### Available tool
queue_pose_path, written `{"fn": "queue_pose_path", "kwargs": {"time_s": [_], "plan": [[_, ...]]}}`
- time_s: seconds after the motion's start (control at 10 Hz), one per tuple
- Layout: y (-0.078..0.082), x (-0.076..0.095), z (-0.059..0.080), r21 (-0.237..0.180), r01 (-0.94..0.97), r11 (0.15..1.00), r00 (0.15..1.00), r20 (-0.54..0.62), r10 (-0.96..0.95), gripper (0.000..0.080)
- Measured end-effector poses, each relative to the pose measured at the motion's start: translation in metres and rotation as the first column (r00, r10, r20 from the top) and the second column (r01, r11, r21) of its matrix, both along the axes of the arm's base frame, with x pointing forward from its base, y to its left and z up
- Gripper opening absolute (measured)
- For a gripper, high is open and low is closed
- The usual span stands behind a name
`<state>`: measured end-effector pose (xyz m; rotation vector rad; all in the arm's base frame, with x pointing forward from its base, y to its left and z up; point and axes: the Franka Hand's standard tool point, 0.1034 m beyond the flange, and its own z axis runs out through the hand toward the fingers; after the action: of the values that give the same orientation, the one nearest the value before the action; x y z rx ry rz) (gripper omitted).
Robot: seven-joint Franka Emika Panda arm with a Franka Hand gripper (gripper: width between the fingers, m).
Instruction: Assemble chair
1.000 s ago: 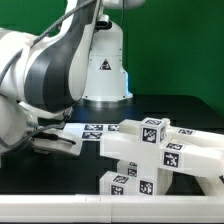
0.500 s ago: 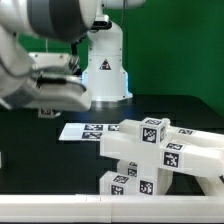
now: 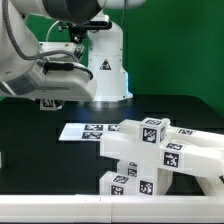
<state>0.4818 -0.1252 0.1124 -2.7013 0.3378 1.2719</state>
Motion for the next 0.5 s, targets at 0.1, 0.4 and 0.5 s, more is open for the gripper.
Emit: {"fn": "queue_pose_path", "kwargs": {"time_s": [0.1,0.4,0.5], "plan": [[0.007,0.014,0.018,-0.013,-0.020,1.000,0.996,0.089,0.021,0.0284],[0.031,0.033,0.070,-0.029,-0.050,0.998,0.946,0.319,0.057,0.0284],[0.029,0.030,0.066,-0.038,-0.042,0.998,0.933,0.357,0.053,0.0284]]}}
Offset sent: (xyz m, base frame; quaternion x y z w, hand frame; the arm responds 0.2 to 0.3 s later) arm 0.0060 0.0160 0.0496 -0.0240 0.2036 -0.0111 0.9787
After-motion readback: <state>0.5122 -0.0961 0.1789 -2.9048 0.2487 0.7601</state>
